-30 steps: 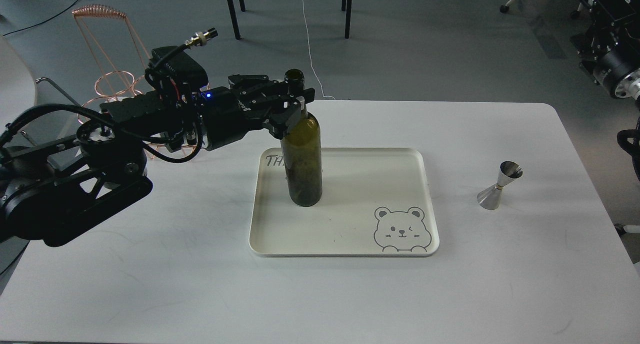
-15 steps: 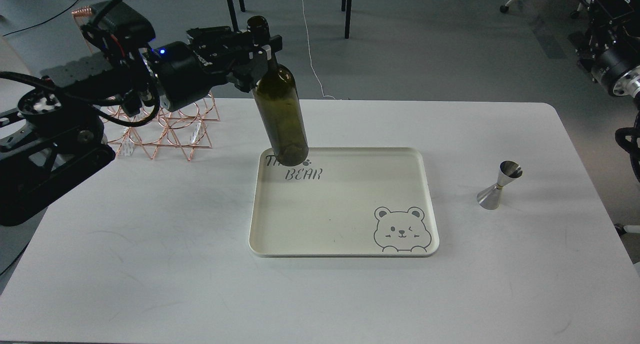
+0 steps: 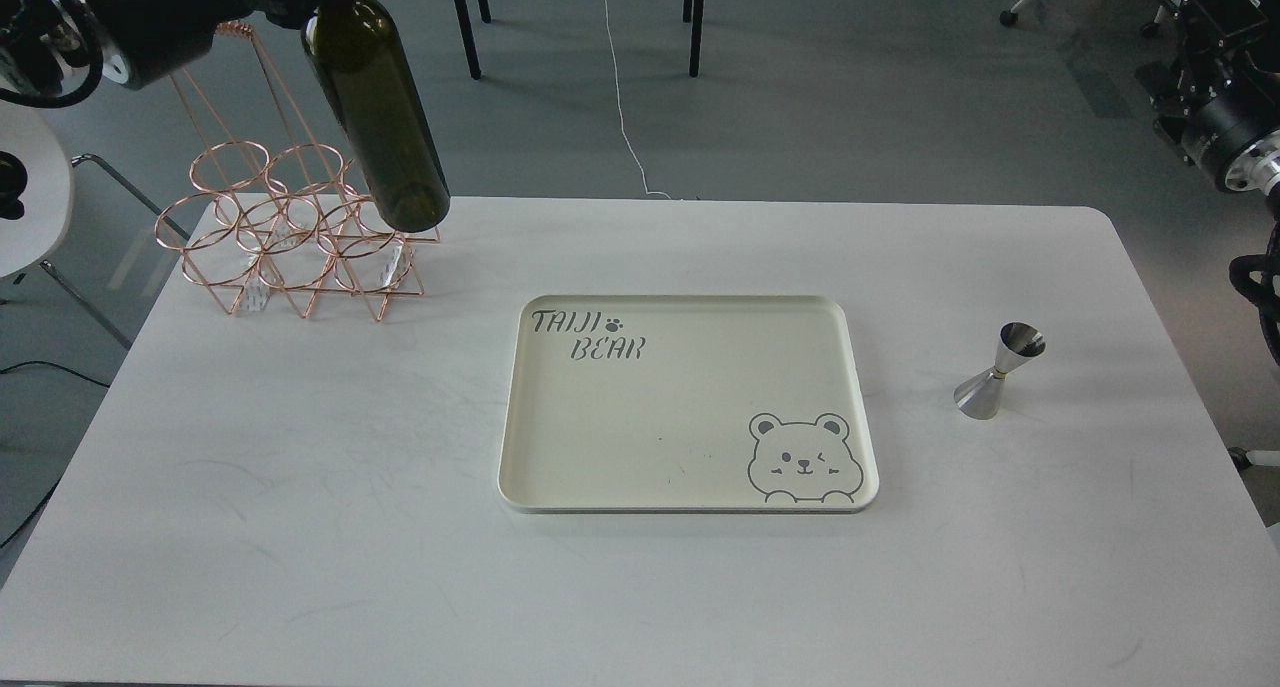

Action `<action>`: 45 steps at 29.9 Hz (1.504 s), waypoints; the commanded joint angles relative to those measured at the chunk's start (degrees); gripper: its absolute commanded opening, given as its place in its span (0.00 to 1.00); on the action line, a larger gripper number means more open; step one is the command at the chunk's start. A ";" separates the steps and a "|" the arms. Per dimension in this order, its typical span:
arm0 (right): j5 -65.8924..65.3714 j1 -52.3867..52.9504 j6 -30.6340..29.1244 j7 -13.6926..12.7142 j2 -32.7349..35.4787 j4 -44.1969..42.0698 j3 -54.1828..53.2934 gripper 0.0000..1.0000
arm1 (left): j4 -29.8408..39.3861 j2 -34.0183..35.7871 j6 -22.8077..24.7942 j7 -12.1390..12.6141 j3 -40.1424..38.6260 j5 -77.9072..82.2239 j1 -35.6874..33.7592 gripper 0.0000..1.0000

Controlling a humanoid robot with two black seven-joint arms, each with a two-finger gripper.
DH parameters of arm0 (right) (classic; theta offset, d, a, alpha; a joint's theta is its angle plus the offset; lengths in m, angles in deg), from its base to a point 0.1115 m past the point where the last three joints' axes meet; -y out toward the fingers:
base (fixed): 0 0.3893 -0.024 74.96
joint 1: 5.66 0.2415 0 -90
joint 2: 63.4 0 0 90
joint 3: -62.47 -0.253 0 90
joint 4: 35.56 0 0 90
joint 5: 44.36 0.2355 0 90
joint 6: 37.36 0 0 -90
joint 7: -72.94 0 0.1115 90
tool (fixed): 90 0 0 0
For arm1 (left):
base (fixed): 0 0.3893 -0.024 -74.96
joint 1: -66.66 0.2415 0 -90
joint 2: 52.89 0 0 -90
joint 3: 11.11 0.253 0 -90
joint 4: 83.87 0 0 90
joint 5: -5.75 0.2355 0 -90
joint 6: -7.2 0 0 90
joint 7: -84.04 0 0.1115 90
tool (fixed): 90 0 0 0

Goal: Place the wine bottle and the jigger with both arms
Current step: 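Lift the wine bottle with the left gripper toward the copper rack, then lower the bottle into a slot of the copper rack, release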

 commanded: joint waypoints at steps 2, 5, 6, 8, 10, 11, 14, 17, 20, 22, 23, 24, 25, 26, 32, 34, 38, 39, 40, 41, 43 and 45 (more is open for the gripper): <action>0.00 0.04 -0.01 0.00 0.08 0.00 0.00 0.97 | -2.95 0.30 -0.03 -0.90 0.19 0.17 0.10 0.14; 0.00 -0.05 -0.01 0.00 0.08 0.00 0.09 0.97 | -5.23 0.30 -0.03 -1.08 0.19 0.35 0.10 0.14; 0.00 -0.05 -0.01 0.00 0.17 0.00 0.09 0.97 | -5.77 0.21 0.06 -1.08 0.19 0.35 0.10 0.14; 0.00 -0.14 -0.01 0.00 0.17 -0.09 0.09 0.97 | -5.95 0.21 -0.03 -1.17 0.19 0.35 0.19 0.14; 0.00 -0.14 -0.01 0.00 0.17 -0.09 0.09 0.97 | -5.95 0.21 0.06 -1.17 0.28 0.44 0.54 0.14; 0.00 -0.14 -0.01 0.00 0.08 -0.09 0.09 0.97 | -6.03 0.21 0.06 -1.17 0.54 0.35 0.71 0.14; 0.00 -0.14 -0.01 0.00 0.08 -0.09 0.09 0.97 | -6.03 0.21 -0.03 -1.17 3.53 0.17 -0.16 0.14; 0.00 -0.14 -0.01 0.00 0.08 -0.09 0.09 0.97 | -6.12 0.04 -0.20 -0.99 4.32 -0.18 0.27 0.15; 0.00 -0.14 -0.01 0.00 0.08 -0.09 0.09 0.97 | -7.52 -0.58 -0.38 -0.99 4.33 0.00 0.63 0.15; 0.00 -0.14 -0.01 0.00 0.08 -0.09 0.09 0.97 | -8.32 -0.76 -0.38 -0.99 4.41 -0.09 0.80 0.15; 0.00 -0.14 -0.01 0.00 0.08 -0.09 0.09 0.97 | -8.75 -0.76 -0.47 -0.99 4.41 0.00 0.89 0.15; 0.00 -0.14 -0.01 0.00 0.08 -0.09 0.09 0.97 | -9.19 -0.84 -0.47 -1.08 4.41 0.00 0.89 0.16; 0.00 -0.14 -0.01 0.00 0.08 -0.09 0.09 0.97 | -9.63 -1.11 -0.47 -1.08 4.67 -0.09 0.89 0.16; 0.00 -0.22 -0.01 0.00 0.08 -0.09 0.09 0.97 | -10.16 -1.63 -0.56 -1.08 5.37 -0.26 0.89 0.16; 0.00 -0.22 -0.01 0.00 0.08 0.00 0.09 0.97 | -12.71 -3.74 -0.73 -1.08 8.36 -0.53 0.89 0.19; 0.00 -0.31 -0.01 0.00 -0.01 0.00 0.09 0.97 | -13.24 -4.18 -0.73 -0.99 9.24 -0.62 0.89 0.20; 0.00 -0.40 -0.01 0.00 -0.01 0.00 0.09 0.97 | -14.64 -5.32 -0.73 -1.08 9.69 -0.71 0.89 0.23; 0.00 -0.49 -0.01 0.00 -0.01 0.00 0.09 0.97 | -14.91 -5.67 -0.73 -1.08 9.69 -0.79 0.98 0.24; 0.00 -0.49 -0.01 0.00 -0.01 0.00 0.09 0.97 | -15.26 -5.94 -0.73 -1.08 9.69 -0.79 0.98 0.26; 0.00 -0.49 -0.01 0.00 -0.01 0.00 0.09 0.97 | -15.52 -6.29 -0.82 -1.08 9.69 -0.79 0.98 0.27; 0.00 -0.49 -0.01 0.00 -0.01 0.00 0.09 0.97 | -15.96 -6.64 -0.73 -1.08 9.69 -0.97 0.98 0.31; 0.00 -0.49 -0.01 0.00 -0.01 0.00 0.09 0.97 | -16.14 -6.65 -0.73 -0.99 9.69 -1.84 0.98 0.39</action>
